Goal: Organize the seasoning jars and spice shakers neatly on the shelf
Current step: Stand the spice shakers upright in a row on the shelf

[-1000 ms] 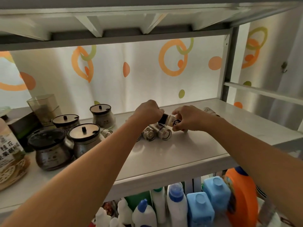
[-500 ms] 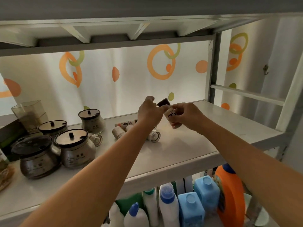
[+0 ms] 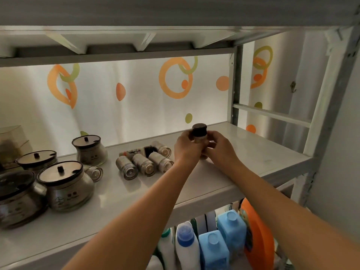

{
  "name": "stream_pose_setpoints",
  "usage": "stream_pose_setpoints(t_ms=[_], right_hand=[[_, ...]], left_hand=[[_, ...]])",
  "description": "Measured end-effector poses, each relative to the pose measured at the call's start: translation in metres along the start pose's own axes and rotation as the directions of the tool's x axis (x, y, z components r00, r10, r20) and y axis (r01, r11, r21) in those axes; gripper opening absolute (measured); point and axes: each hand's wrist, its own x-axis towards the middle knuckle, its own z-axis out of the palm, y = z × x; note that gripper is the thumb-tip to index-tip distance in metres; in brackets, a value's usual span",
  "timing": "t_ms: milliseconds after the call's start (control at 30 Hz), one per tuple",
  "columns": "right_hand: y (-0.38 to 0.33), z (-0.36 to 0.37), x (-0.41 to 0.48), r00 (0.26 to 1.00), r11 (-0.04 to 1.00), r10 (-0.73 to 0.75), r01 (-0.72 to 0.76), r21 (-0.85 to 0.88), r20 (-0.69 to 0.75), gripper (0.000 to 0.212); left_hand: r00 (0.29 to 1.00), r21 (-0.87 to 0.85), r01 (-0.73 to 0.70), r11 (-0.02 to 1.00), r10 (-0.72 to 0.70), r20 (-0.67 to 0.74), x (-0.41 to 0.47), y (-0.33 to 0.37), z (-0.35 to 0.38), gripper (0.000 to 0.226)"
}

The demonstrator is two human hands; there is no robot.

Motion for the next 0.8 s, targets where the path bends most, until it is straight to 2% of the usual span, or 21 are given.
stream_pose_setpoints(t_ms=[100, 200, 300, 433, 600, 800], right_hand=[[-0.001, 0.001, -0.001, 1.000, 1.000, -0.001, 0.001, 0.014, -0.022, 0.044], [0.000, 0.000, -0.002, 0.999, 0.998, -0.022, 0.020, -0.055, -0.027, 0.042], [0.001, 0.000, -0.001, 1.000, 0.994, -0.014, 0.014, -0.106, -0.006, 0.040], [0.005, 0.002, 0.001, 0.998, 0.983, 0.020, -0.008, -0.186, 0.064, 0.034], [0.005, 0.002, 0.001, 0.996, 0.977, 0.021, -0.002, -0.213, 0.090, 0.039], [0.005, 0.003, 0.001, 0.996, 0.966, 0.019, 0.005, -0.260, 0.086, 0.040]], left_hand=[[1.000, -0.049, -0.003, 0.999, 0.003, -0.002, -0.005, -0.005, 0.002, 0.045], [1.000, -0.066, 0.004, 0.998, -0.004, 0.002, -0.011, -0.012, 0.004, 0.051], [0.998, -0.139, 0.064, 0.988, -0.061, 0.029, -0.013, -0.021, 0.006, 0.051], [0.995, -0.156, 0.073, 0.985, -0.060, 0.084, -0.010, -0.028, 0.007, 0.051], [0.992, -0.190, 0.093, 0.977, -0.073, 0.107, -0.008, -0.030, 0.007, 0.057], [0.991, -0.186, 0.091, 0.978, -0.071, 0.113, -0.008, -0.031, 0.005, 0.053]])
